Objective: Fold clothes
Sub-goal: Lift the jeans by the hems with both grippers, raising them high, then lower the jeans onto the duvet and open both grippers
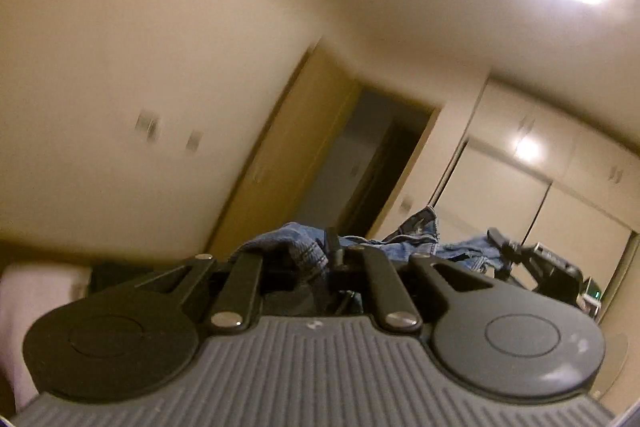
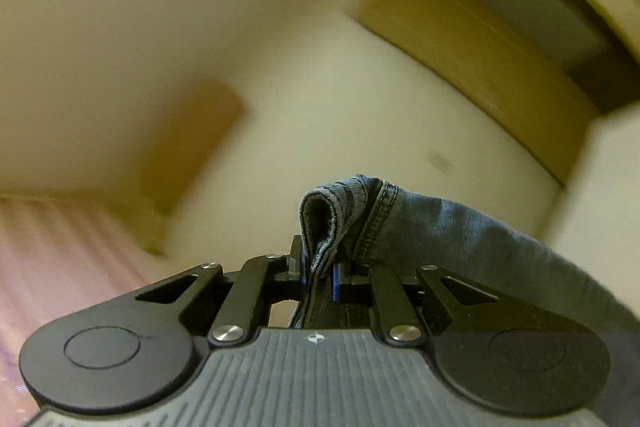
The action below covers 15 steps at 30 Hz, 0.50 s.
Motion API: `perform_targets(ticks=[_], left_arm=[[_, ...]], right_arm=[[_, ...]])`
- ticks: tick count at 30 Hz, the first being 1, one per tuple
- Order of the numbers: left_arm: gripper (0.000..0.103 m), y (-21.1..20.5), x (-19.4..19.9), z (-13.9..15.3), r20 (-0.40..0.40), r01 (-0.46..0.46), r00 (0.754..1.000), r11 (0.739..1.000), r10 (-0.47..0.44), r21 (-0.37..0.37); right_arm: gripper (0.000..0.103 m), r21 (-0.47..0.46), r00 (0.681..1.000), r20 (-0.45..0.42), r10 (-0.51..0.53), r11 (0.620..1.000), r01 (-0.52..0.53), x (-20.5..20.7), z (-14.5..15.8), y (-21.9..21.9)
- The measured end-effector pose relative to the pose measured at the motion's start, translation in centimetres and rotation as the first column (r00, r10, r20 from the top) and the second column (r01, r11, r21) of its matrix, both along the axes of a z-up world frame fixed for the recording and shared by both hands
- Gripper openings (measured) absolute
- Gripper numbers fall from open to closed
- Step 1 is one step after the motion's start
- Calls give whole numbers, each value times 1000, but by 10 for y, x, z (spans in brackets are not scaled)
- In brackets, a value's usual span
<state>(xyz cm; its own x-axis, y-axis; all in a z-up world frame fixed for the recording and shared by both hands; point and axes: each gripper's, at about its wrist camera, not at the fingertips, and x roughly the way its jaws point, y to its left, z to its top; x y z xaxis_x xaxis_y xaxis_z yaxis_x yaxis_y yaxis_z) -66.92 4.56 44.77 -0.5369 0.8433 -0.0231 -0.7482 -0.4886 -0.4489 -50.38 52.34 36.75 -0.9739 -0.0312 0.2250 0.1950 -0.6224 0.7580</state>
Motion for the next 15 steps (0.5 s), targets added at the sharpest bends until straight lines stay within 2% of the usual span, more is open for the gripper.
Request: perform_targets(ticks=[2,4,6,8,11,14,15], left_arm=[[8,-5,23,24,-63,7,998,999,-5,31],[8,-10,59,32,-125,18,992,999,-13,38],[8,-7,90,28,-163,31,986,999,-28,17],[9,-8,119,17,-168,70,983,997,-74,-26],[9,-5,165,-32,-108,158,979,976,-175,-149],[9,4,220,-109,1,255,963,909,-270,-331],[9,6,234,-145,76,300,953,877,-293,-375]], right_arm=[[12,9,996,-84,18,1000,-18,17,28,4],[12,25,991,-132,31,999,-27,39,41,9],[12,20,988,-146,43,999,-41,63,36,15],[12,7,988,-145,54,999,-54,88,22,24],[12,-12,992,-96,78,997,-80,135,-34,48],[12,-78,993,11,119,990,-117,197,-114,58],[12,-107,990,65,128,987,-120,220,-148,57]])
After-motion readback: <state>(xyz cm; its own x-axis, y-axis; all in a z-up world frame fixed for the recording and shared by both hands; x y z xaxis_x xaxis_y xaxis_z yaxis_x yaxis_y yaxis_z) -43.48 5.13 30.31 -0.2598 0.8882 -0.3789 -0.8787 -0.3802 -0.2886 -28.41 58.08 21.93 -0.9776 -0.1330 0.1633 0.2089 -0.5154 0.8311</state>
